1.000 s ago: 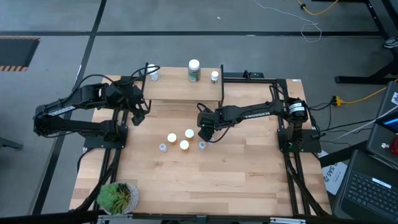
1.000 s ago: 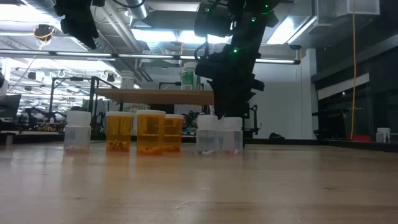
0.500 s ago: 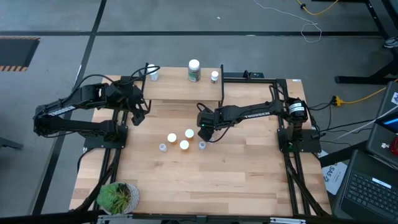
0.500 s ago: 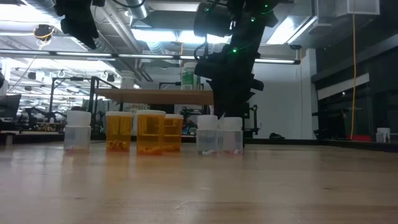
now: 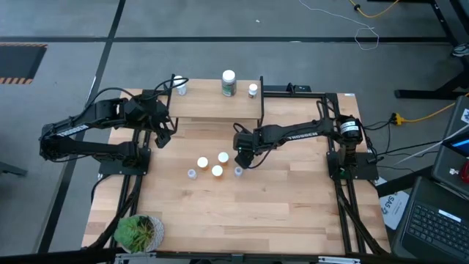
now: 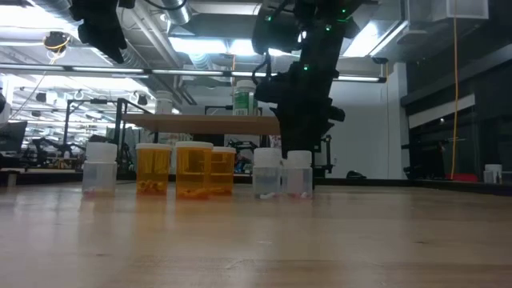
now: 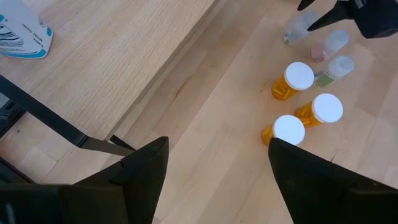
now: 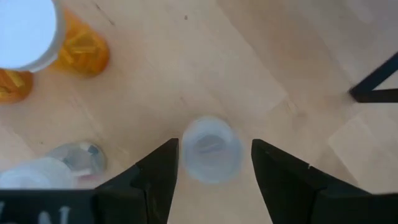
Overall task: Pick and place medicine bottles onto shelf by color
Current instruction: Put the transparent pill bottle on the shelf
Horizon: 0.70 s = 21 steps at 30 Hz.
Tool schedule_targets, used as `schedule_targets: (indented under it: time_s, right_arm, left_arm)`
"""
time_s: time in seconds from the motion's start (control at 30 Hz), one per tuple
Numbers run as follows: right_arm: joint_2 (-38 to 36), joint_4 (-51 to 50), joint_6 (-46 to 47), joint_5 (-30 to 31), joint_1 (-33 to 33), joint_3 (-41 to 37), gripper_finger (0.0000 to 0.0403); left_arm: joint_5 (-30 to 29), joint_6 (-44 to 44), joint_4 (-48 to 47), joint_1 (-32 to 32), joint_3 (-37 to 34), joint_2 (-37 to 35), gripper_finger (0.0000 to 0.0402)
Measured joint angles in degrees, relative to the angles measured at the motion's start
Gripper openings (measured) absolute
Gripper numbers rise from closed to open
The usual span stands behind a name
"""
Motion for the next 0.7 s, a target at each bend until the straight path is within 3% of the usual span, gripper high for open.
schedule_targets:
  time_s: [0.27, 0.43, 0.53, 0.7]
  right_arm:
    - [-0.04, 1.16, -0.13, 0.05, -0.02, -0.76, 0.0200]
    - [-0.04, 1.14, -0.64, 0.09, -0.02, -0.76, 0.0159]
    - [-0.04, 0.57, -2.83, 0.09, -0.02, -0.35, 0.0134]
    - [-0.04, -1.32, -9.83, 0.07, -0.02, 5.11, 0.0134]
  left_arm:
    - [-1.25, 0.00, 0.00, 0.01, 0.00, 0.02, 0.0271]
    - [-1.36, 0.00, -0.02, -0.01, 0.00, 0.00, 0.0271]
    - [-1.36, 0.01, -0.02, -0.01, 0.00, 0.01, 0.0271]
    - [-1.36, 0.01, -0.04, 0.01, 0.00, 0.00, 0.0271]
